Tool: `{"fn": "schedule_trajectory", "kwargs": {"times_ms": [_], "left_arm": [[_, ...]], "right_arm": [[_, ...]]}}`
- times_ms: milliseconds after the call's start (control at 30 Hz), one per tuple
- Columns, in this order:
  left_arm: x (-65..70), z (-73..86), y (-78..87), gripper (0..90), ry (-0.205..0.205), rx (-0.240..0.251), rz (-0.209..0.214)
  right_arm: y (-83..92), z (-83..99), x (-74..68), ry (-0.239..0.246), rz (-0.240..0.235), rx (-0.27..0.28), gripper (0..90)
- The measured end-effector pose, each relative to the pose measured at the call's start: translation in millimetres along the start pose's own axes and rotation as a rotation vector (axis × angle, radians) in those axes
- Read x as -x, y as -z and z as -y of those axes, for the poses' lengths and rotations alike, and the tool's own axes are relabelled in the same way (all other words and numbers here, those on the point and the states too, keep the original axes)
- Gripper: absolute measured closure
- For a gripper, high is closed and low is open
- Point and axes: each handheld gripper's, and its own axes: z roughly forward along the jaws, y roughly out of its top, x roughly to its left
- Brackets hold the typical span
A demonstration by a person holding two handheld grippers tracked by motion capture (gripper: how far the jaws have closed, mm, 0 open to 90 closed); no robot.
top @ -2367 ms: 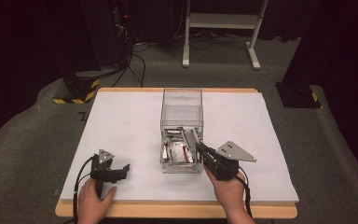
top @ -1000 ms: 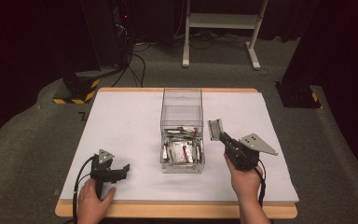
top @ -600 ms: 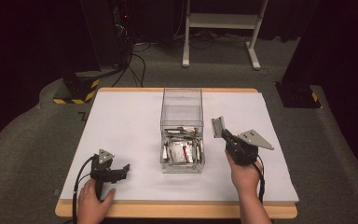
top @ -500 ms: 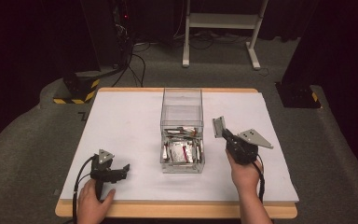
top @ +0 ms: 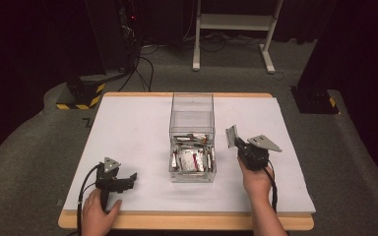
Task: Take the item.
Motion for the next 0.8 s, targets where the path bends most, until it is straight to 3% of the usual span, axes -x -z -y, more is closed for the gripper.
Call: {"fn": "schedule_trajectory", "kwargs": {"times_ms": [233, 800], "left_arm": [[0.0, 0.0, 0.0, 11.9, 0.0, 0.0, 0.0], [0.0, 0.0, 0.0, 11.9, 0.0, 0.0, 0.0]], "right_arm": [[-10.9, 8.0, 4.3, -0.013, 0.016, -0.048, 88.1], [-22.9, 19.1, 8.0, -0.022, 0.028, -0.102, 87.8]]}}
